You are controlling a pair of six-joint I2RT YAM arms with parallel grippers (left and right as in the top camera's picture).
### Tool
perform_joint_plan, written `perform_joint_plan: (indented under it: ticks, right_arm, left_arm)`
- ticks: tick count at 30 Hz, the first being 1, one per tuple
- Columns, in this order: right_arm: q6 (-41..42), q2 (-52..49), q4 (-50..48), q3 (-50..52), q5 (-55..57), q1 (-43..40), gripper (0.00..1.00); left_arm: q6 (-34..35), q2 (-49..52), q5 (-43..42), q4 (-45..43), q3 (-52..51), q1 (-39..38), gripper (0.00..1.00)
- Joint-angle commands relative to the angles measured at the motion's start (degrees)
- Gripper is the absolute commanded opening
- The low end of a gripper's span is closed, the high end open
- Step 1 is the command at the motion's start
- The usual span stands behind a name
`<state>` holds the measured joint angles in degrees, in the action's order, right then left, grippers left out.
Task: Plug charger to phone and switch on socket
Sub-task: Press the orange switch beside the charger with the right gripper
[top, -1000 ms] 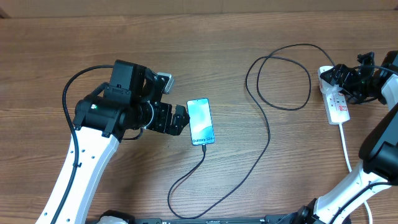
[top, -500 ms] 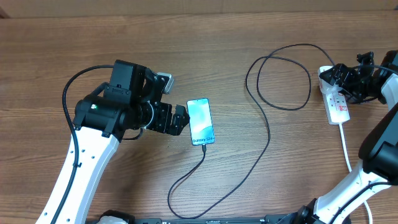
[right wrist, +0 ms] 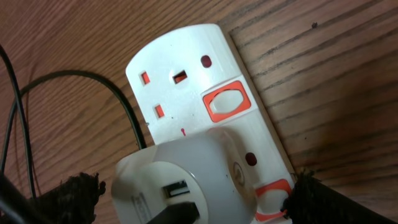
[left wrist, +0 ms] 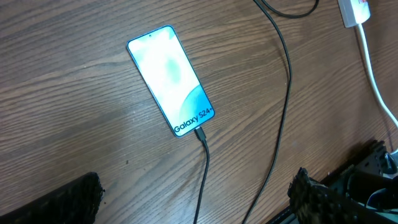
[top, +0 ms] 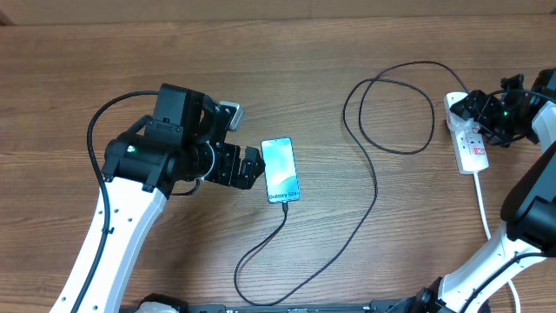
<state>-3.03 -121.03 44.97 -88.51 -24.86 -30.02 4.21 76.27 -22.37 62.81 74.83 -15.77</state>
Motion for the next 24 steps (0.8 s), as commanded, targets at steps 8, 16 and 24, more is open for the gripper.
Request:
perform_joint_plan:
  ticks: [8, 16, 24]
  right_arm:
    - [-1.9, -2.8, 2.9, 0.5, -5.1, 0.7, 1.0]
    - [-3.5, -2.8, 3.8, 0.5, -8.7, 0.7, 1.0]
    - [-2.6, -2.8, 3.3, 0.5, -5.7, 0.7, 1.0]
  left_arm:
    - [-1.2, -1.0, -1.0, 0.0, 0.9, -0.4, 1.0]
    - [-1.2, -1.0, -1.0, 0.0, 0.9, -0.4, 0.99]
    - [-1.2, -1.0, -1.0, 0.0, 0.9, -0.4, 1.0]
